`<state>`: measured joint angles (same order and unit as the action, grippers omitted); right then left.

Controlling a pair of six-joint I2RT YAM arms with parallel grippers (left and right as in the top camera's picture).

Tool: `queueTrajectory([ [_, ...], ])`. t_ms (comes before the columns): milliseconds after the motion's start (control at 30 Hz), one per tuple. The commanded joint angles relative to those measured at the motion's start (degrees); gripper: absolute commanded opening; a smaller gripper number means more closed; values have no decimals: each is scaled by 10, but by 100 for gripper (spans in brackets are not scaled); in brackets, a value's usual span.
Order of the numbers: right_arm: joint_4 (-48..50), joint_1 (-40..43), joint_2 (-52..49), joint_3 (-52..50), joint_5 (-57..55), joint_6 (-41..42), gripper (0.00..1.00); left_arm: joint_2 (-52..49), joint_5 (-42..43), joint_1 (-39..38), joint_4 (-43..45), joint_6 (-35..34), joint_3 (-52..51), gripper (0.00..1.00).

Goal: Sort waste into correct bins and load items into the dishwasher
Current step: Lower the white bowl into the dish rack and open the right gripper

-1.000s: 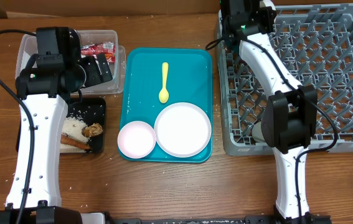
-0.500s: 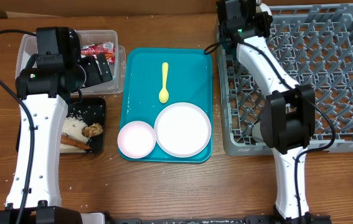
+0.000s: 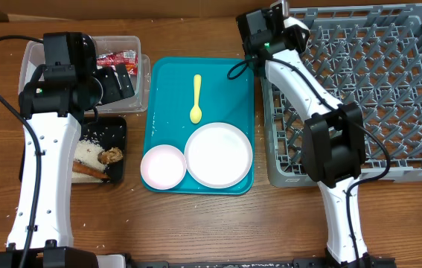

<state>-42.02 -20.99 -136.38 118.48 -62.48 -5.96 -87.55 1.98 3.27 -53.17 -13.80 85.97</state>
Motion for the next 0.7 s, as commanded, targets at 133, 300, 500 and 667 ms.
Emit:
queueTrajectory([
  [133, -28, -16, 6, 1, 0, 3, 49, 1, 8, 0, 0, -4, 13, 100],
  [300, -52, -39, 26, 1, 0, 4, 61, 1, 8, 0, 0, -4, 13, 100],
  [500, -79, -68, 56, 1, 6, 17, 71, 1, 8, 0, 0, -4, 13, 100],
  [667, -92, -81, 95, 1, 61, 54, 72, 1, 8, 0, 0, -4, 13, 100],
])
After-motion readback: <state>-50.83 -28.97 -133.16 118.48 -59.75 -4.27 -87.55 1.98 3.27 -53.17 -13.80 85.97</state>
